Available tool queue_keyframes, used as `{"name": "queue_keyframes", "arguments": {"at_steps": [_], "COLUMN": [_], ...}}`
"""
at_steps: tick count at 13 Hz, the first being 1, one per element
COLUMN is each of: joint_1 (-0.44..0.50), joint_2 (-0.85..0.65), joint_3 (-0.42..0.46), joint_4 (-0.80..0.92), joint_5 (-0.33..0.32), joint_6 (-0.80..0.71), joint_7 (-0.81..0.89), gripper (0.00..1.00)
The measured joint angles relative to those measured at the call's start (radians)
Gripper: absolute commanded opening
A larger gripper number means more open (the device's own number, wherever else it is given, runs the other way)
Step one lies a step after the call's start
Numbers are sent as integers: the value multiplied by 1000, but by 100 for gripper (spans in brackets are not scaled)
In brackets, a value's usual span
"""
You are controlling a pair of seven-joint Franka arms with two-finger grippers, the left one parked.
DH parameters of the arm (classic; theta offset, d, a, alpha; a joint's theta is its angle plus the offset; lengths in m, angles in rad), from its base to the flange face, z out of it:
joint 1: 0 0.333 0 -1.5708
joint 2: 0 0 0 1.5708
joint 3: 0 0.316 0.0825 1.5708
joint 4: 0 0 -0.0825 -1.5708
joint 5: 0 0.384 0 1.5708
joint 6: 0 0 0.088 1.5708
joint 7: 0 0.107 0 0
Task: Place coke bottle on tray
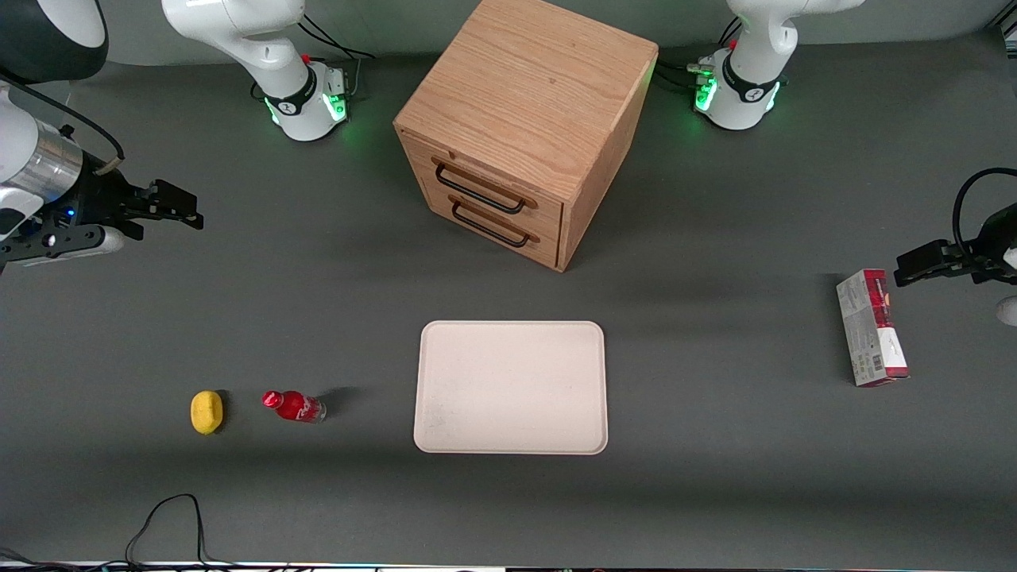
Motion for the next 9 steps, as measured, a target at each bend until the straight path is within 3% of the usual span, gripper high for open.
{"name": "queue_keyframes", "arguments": {"at_steps": [9], "joint_1": [-1], "joint_2": [2], "joint_3": [2], "joint_4": [18], "joint_5": [0], "joint_6": [-33], "joint_7": [0], "gripper": [100]}}
